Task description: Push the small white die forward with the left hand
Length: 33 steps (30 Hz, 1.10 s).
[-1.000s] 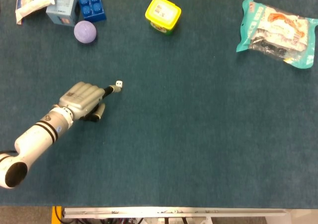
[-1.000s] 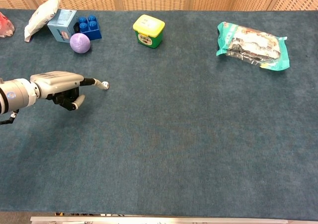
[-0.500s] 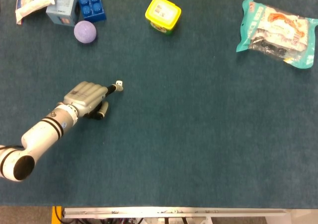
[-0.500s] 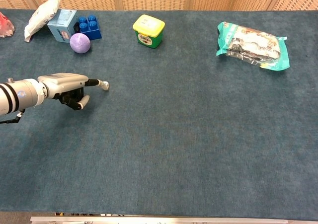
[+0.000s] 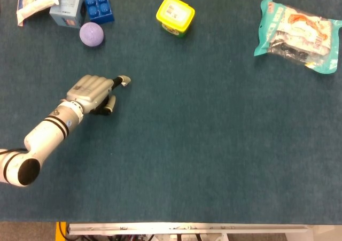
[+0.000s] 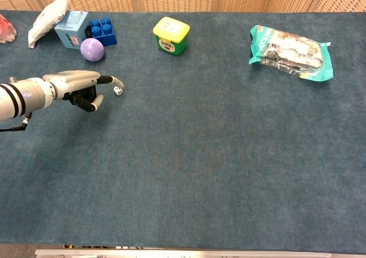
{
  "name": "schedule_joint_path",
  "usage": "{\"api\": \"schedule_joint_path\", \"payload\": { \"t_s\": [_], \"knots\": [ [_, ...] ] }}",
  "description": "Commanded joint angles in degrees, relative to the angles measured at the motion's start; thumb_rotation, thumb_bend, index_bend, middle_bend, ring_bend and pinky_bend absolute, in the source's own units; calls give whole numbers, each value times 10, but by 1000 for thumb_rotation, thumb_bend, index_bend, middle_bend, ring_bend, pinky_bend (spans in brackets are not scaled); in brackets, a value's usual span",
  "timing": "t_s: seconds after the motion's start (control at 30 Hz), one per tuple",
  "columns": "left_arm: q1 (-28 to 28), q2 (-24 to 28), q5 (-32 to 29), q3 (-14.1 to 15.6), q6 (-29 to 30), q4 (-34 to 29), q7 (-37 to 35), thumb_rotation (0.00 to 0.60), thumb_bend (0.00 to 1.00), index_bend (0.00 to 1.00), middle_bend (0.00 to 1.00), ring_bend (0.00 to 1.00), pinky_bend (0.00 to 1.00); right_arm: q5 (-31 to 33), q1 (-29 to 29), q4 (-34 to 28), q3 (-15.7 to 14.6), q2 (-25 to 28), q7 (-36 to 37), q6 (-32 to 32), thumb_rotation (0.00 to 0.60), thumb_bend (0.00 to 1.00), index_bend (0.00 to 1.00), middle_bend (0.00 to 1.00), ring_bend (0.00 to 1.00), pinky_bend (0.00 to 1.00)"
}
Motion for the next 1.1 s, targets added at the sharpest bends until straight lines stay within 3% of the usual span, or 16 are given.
{"api": "schedule_joint_path", "payload": {
  "t_s": [0.03,0.17,0.27,0.43,0.57,0.73,0.87,1.1],
  "knots": [
    [3,14,1,-1,7,-17,-3,600,709,118,1000,1000,1000,1,0,0,0,0,0,-1,600,437,150,336,289,328],
    [20,32,16,9,38,-45,4,600,706,117,1000,1000,1000,0,1,1,0,-1,-1,-3,600,438,150,337,289,328],
    [55,45,44,19,104,-74,8,600,697,100,965,953,994,1,2,0,0,-1,-2,-5,600,437,150,336,290,328],
    [122,52,93,28,227,-95,1,600,567,60,732,696,858,3,5,-2,-1,0,-7,-15,600,437,150,336,289,328],
    [179,46,118,31,326,-93,3,600,388,51,501,478,719,2,10,-6,-2,-1,-16,-24,600,437,150,337,289,328],
    [242,49,151,31,427,-91,-23,582,327,48,340,312,500,-2,16,-8,-5,-1,-23,-35,600,437,150,336,289,328],
    [285,67,167,41,476,-91,-31,571,325,50,293,264,402,-12,24,-9,-10,-1,-24,-46,600,437,150,336,289,328],
    [345,97,180,54,530,-123,-33,572,325,55,285,257,364,-21,30,-8,-14,-9,-25,-52,600,438,150,337,289,328]
  ]
}}
